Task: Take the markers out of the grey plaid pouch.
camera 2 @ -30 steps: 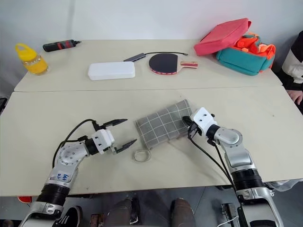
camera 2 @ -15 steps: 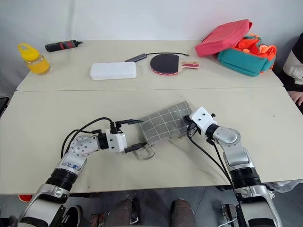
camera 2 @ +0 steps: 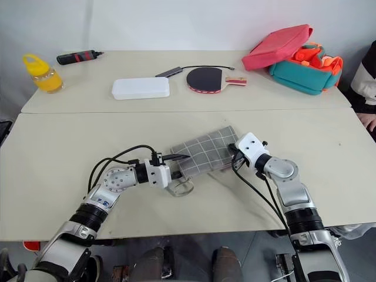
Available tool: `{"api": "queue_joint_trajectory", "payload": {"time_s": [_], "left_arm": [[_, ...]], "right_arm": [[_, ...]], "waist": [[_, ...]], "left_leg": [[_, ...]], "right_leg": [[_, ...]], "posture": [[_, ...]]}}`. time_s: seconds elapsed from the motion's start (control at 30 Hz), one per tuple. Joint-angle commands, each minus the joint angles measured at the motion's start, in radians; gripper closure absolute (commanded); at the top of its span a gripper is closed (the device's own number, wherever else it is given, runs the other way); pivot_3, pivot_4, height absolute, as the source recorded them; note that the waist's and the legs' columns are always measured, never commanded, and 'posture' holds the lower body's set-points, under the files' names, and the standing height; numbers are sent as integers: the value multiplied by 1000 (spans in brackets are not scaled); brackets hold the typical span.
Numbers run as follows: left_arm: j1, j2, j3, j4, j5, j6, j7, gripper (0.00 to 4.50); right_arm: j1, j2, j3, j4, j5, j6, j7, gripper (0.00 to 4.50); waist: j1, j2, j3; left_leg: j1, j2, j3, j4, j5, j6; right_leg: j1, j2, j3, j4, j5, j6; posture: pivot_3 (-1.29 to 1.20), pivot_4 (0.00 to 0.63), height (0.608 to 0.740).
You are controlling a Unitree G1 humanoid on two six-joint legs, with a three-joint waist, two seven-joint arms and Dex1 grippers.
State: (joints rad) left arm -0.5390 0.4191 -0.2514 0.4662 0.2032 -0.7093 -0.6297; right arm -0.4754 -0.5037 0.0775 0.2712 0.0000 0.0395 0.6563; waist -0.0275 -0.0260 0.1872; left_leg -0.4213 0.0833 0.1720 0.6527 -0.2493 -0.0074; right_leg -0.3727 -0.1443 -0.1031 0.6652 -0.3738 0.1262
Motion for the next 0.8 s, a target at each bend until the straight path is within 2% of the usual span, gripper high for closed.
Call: {"api": "queue_joint_trajectory", "payload": {"time_s": [0.03, 0.13, 0.27, 0.33, 0.37, 0.47, 0.6, 0.8], "left_arm": [[35, 16, -8, -23, 0, 20, -4, 3604], [44, 17, -6, -39, -16, 31, -8, 4483], [42, 17, -11, -48, -1, 31, 1, 4495], [41, 13, -8, -51, 9, 32, 17, 4495], [40, 11, -6, -53, 17, 33, 30, 4500], [42, 8, -6, -56, 41, 33, 61, 4500], [34, 0, -14, -54, 56, 40, 87, 4500], [17, 6, -9, -30, 75, 35, 126, 4500]], "right_arm": [[3, -12, -9, -13, -2, 1, 2, 4500], [-2, -18, -8, -13, -5, -9, 6, 4500], [-2, -24, -28, -60, 36, 11, 38, 4500], [4, -22, -51, -119, 118, 64, 94, 4500], [11, -21, -68, -169, 180, 114, 131, 4325], [40, -25, -109, -347, 373, 308, 203, 3637], [131, -72, -133, -556, 589, 550, 259, 2166], [233, -117, -89, -622, 580, 619, 238, 115]], "waist": [[0, 0, 0], [0, 0, 0], [0, 1, 0], [0, 1, 0], [1, 1, 0], [2, 1, 0], [13, 1, 0], [26, 0, 0]], "left_leg": [[0, 0, 0, 0, 0, 0], [0, 0, 0, -1, 0, 0], [0, 0, 0, -1, 0, 0], [0, 0, 0, -2, 0, 0], [0, 0, 0, -2, 0, 0], [0, 0, -2, -2, 0, 0], [0, 0, -10, -2, -1, 1], [0, -1, -10, -1, -1, 2]], "right_leg": [[0, 0, 0, 0, 0, 0], [0, 0, 0, 0, 0, 0], [0, 0, 0, 0, 0, 0], [-1, 0, 0, 0, 0, 0], [-1, 0, 0, -1, 0, 0], [-1, 0, 0, -1, 0, 0], [0, 0, -1, -1, 0, 0], [1, 0, -1, -3, 0, 0]], "posture": [[0, 150, 740], [0, 150, 740], [0, 150, 740], [0, 150, 740], [0, 150, 740], [0, 150, 740], [0, 150, 740], [0, 150, 740]]}}
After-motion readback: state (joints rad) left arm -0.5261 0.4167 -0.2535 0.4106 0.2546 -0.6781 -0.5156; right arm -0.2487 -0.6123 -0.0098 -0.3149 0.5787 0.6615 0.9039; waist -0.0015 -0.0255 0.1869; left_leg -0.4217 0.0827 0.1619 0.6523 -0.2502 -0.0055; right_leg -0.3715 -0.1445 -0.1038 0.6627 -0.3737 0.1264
